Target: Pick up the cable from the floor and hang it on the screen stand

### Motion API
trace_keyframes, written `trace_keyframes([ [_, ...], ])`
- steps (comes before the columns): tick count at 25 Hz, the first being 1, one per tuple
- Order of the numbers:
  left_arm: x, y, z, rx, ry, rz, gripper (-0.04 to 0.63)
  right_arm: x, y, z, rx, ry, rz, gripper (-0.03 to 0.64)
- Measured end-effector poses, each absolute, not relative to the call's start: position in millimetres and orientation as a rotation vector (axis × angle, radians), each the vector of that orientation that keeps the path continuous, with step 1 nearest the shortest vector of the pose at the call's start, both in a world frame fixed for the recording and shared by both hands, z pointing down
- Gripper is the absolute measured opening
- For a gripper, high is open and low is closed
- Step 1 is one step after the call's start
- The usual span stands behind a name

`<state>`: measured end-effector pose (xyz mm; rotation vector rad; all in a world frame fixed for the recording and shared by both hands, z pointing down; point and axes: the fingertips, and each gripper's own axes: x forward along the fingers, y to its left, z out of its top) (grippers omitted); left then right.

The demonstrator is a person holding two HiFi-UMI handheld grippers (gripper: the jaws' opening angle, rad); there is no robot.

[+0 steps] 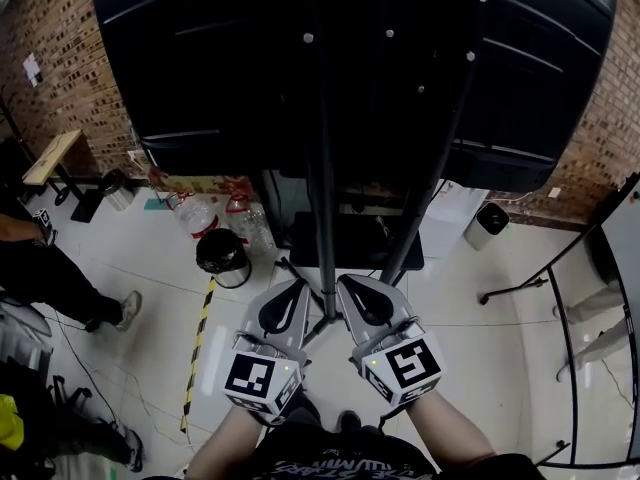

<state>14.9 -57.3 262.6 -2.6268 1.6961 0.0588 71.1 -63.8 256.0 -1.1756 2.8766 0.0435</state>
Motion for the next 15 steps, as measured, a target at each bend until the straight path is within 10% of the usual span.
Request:
trace_keyframes([
  [15,17.9,-53.9,264.3,-2.614,1.731,0.067,0.005,68.2,-64.4,261.9,-1.157,2.894,0.021,0.008],
])
